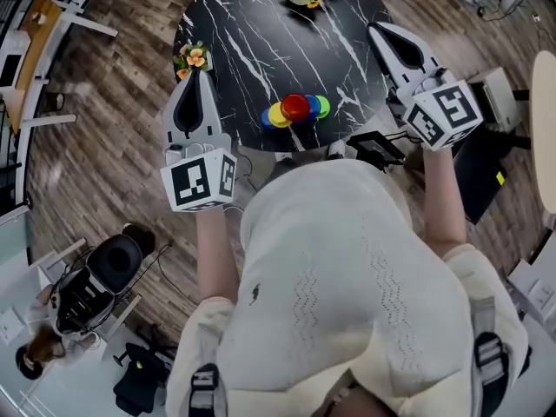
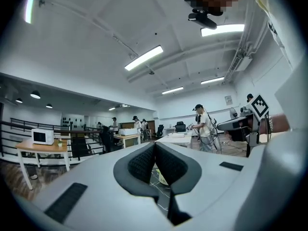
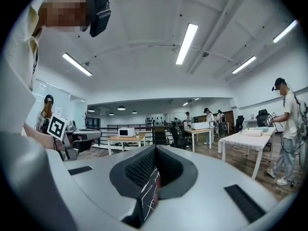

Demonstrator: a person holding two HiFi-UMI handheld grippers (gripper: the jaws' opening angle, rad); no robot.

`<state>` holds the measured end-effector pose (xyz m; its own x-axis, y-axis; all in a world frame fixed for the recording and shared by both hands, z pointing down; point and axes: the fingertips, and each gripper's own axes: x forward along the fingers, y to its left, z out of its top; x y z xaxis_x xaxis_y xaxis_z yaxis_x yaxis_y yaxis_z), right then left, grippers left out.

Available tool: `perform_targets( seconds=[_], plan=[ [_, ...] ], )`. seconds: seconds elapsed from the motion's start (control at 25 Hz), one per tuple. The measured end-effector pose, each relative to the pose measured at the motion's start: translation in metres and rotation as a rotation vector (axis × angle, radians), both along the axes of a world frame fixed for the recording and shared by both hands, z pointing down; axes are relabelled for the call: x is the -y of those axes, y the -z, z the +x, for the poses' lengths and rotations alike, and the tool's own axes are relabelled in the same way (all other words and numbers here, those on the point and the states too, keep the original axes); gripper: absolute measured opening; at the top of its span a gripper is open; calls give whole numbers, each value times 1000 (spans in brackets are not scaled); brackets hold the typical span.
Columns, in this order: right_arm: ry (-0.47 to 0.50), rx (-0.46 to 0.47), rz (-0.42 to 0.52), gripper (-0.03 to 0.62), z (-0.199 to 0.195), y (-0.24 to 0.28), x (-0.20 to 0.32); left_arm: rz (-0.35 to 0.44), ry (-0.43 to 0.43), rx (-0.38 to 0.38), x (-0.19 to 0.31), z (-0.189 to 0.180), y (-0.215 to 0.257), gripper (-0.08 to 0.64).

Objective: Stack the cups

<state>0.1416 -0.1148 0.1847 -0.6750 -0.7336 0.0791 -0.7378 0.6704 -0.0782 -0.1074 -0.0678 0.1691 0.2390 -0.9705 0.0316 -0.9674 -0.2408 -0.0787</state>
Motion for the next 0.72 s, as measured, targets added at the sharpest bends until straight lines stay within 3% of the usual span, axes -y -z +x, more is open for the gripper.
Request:
perform_targets(
  seconds=[0.72],
  plan=[
    [-19,-34,-7,6,0,3,-13,-33,36,-22,-16,-7,-22,21]
  ],
)
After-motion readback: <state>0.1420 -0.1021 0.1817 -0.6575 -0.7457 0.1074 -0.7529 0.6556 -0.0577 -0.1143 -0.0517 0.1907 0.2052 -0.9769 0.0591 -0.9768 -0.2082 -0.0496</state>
